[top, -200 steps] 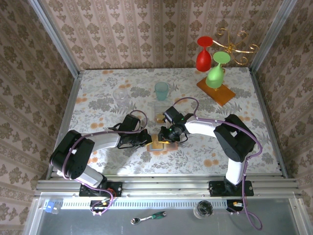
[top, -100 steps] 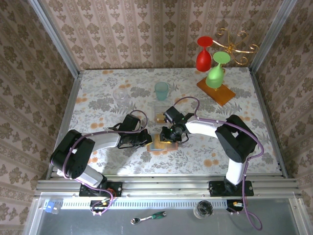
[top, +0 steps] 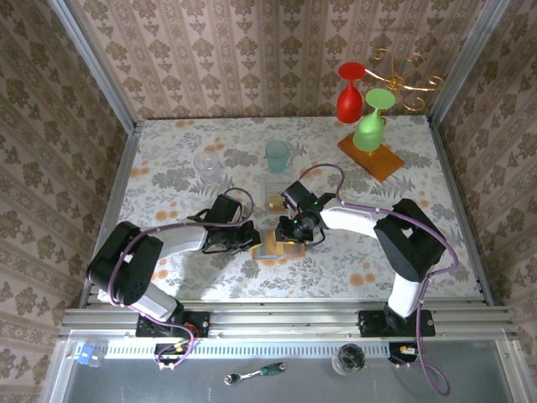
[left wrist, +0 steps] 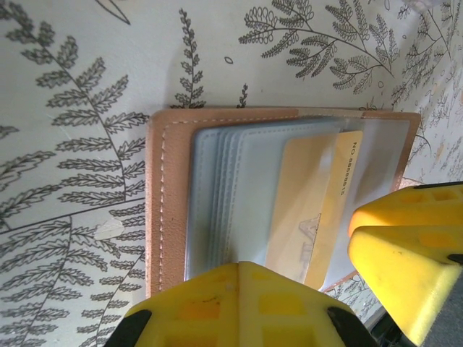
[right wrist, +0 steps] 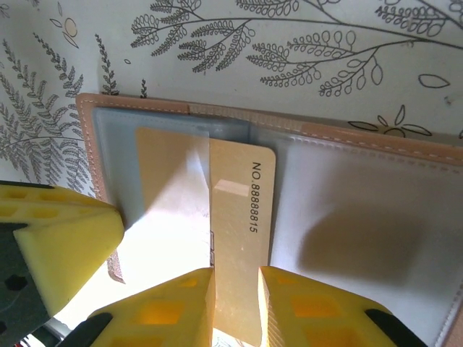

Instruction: Take the credit cards out of the card holder

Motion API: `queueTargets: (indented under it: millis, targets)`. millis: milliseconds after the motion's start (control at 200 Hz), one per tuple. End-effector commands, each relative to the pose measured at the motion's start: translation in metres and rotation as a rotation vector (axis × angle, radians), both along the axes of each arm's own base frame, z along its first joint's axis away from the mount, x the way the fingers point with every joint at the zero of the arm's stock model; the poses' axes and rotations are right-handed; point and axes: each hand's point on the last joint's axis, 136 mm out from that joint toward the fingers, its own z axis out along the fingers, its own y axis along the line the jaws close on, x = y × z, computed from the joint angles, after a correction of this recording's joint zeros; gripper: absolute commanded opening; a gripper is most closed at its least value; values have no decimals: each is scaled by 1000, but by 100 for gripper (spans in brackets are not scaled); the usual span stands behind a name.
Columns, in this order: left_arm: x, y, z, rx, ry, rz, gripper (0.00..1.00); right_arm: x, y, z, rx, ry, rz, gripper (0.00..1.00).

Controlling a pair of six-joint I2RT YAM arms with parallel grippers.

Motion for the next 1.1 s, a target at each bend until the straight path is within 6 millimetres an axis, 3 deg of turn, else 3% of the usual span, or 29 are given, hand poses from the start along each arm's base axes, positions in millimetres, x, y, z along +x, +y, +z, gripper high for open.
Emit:
queueTargets:
  millis: [0, 170, 390, 1095]
  targets:
    - [5, -2, 10, 5, -28, -18, 0, 0, -3, 15, -1, -32, 5, 25]
    - [6, -11, 16, -11, -38, -39, 0, 1, -2, 18, 19, -32, -1, 25]
    - [4, -19, 9, -3, -27, -55, 0, 0, -5, 17, 30, -27, -17, 25]
    - [-5, -8, -12, 59, 17, -52, 0, -3, -7, -5, 106, 47, -52, 25]
